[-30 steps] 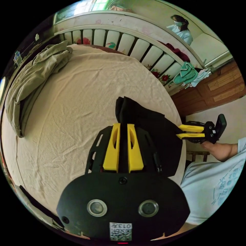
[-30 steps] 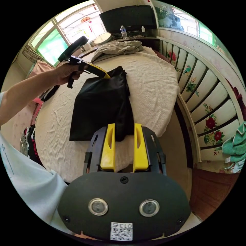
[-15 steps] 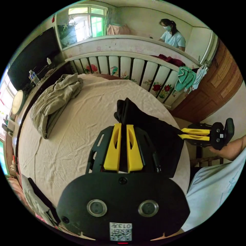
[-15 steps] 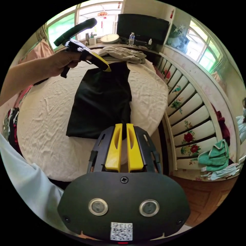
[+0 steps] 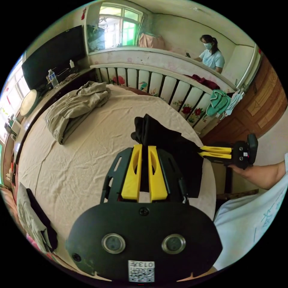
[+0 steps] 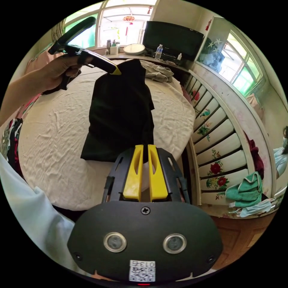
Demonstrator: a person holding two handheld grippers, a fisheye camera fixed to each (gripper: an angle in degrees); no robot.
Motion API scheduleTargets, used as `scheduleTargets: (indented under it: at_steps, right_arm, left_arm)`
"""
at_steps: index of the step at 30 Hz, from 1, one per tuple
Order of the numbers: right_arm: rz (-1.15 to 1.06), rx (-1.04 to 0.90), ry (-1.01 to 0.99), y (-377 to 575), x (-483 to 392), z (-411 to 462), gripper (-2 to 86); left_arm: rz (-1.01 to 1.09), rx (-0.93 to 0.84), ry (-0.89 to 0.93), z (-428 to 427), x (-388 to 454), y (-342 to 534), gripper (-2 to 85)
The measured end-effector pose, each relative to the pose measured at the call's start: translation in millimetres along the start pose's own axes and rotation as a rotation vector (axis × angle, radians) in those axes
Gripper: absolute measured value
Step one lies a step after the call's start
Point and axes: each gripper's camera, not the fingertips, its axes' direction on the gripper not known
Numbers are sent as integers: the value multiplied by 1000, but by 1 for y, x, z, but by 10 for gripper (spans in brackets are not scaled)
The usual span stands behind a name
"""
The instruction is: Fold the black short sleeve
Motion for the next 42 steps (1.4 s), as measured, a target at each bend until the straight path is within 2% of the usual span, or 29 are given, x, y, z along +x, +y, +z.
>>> scheduleTargets:
  at_steps: [3, 7, 15, 24, 32, 38, 42]
  right_arm:
    - [17, -30, -23, -12, -9, 20, 22]
    - [2, 16, 23, -24, -28, 14, 21]
    - [-214, 228, 201, -54, -111, -18, 20]
    - [-463, 478, 138, -154, -232, -24, 19]
    - [-747, 613, 54, -282, -406, 3, 19]
    - [-848, 605, -14, -401, -546, 48, 22]
    - [-887, 493, -25, -489, -641, 113, 25]
  left_arm:
    - [-32, -9, 15, -21, 5, -1, 15]
    - [-7, 45, -51, -77, 29, 2, 11]
    - [-79, 220, -154, -224, 56, 39, 14]
    - [-278, 378, -380, -423, 46, 113, 17]
    - [-482, 399, -568, -591, -32, 214, 17]
    - [-624, 434, -576, -687, -147, 276, 17]
    - [-773, 411, -519, -710, -234, 305, 15]
